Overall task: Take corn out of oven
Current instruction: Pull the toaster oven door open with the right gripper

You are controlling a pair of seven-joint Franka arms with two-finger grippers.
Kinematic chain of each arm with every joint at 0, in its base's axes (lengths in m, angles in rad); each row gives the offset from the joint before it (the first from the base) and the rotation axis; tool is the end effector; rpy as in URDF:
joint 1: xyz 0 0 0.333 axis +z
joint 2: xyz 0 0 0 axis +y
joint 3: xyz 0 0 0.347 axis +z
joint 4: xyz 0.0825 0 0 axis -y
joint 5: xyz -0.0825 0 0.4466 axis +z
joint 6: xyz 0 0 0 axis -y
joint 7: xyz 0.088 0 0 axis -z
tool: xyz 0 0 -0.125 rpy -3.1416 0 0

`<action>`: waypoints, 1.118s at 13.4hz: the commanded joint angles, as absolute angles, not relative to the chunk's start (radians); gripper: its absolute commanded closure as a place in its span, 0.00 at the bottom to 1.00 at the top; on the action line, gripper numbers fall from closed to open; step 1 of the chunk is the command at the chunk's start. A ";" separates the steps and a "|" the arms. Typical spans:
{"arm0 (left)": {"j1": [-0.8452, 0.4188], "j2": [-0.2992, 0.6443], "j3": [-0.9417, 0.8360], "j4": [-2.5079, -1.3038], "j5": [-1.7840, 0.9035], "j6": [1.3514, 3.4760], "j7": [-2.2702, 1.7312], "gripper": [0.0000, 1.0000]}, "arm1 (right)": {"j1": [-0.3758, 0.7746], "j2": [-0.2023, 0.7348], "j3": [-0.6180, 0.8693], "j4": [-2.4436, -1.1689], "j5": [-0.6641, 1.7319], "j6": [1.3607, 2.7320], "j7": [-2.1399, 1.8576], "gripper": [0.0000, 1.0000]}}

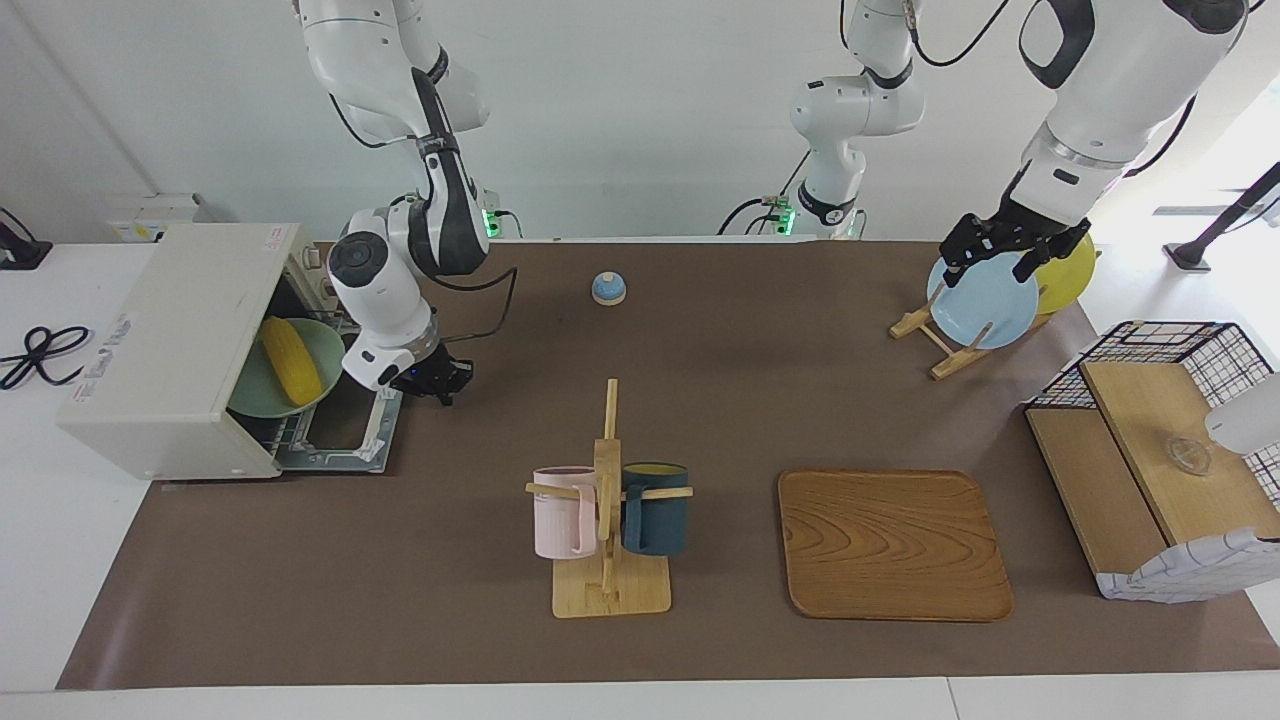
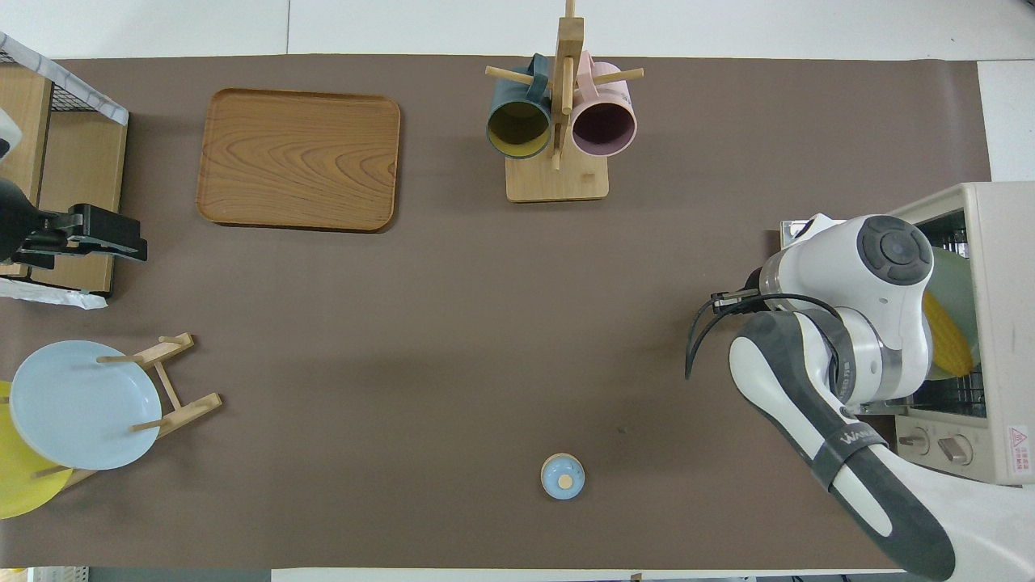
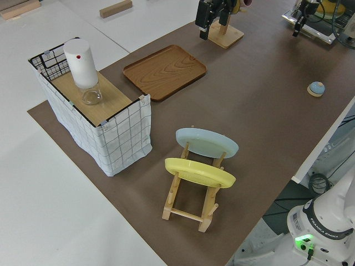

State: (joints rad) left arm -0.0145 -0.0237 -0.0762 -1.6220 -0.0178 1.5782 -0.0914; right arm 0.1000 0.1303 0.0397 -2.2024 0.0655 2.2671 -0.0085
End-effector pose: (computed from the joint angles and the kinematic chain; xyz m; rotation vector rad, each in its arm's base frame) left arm 0.6057 -0.0578 0.6253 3.1273 0.0016 -0.0337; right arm 0.5806 0.0843 0.2874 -3.0860 -0.1612 0.1066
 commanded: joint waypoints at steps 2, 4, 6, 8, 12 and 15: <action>-0.005 -0.035 -0.081 -1.624 0.000 1.574 -0.091 0.00 | 0.062 0.054 0.028 -2.089 -0.016 2.022 -0.012 1.00; -0.005 -0.035 -0.081 -1.624 0.000 1.574 -0.092 0.00 | -0.033 0.012 0.029 -2.097 -0.061 1.952 -0.024 0.98; -0.005 -0.035 -0.081 -1.624 0.000 1.575 -0.094 0.00 | -0.116 -0.008 0.029 -2.120 -0.063 1.921 -0.083 0.90; -0.005 -0.035 -0.081 -1.624 0.000 1.575 -0.091 0.00 | -0.155 -0.021 0.029 -2.158 -0.063 1.937 -0.097 0.88; -0.006 -0.035 -0.081 -1.624 0.002 1.585 -0.089 0.00 | -0.155 -0.029 0.029 -2.174 -0.064 1.950 -0.095 0.87; -0.006 -0.035 -0.081 -1.624 0.002 1.585 -0.090 0.00 | -0.152 -0.034 0.031 -2.187 -0.064 1.971 -0.094 0.79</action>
